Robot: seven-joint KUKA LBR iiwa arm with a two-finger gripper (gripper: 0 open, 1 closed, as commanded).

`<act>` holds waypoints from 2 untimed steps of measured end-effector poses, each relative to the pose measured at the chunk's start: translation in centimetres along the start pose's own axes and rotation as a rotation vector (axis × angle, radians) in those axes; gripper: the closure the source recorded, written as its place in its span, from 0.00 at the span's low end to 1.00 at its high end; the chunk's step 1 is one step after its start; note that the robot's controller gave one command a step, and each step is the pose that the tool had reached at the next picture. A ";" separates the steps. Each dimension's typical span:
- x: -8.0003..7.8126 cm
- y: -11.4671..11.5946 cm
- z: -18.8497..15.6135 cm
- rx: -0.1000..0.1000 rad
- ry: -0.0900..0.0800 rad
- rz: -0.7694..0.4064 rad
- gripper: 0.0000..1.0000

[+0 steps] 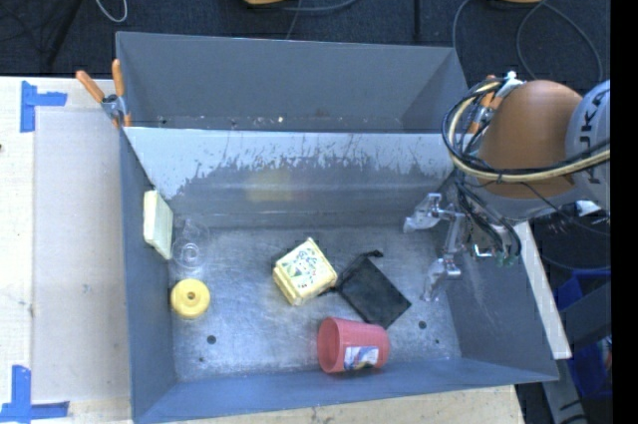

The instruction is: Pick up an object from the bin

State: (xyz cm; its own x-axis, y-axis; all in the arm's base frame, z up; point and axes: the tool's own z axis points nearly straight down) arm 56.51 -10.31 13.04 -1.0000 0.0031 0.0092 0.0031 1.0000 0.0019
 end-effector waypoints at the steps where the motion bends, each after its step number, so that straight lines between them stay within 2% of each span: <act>1: 0.0 0.0 -0.2 0.000 -0.002 -0.001 0.00; 2: 1.2 -1.5 -5.3 -0.001 -0.003 -0.046 0.00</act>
Offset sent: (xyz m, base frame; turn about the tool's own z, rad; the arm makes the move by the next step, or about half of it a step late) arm -0.0188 -0.0275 0.0922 -0.0723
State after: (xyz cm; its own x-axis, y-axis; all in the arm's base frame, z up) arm 55.36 -11.77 18.37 -0.9991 -0.0427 0.0064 -0.0427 0.9991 0.0029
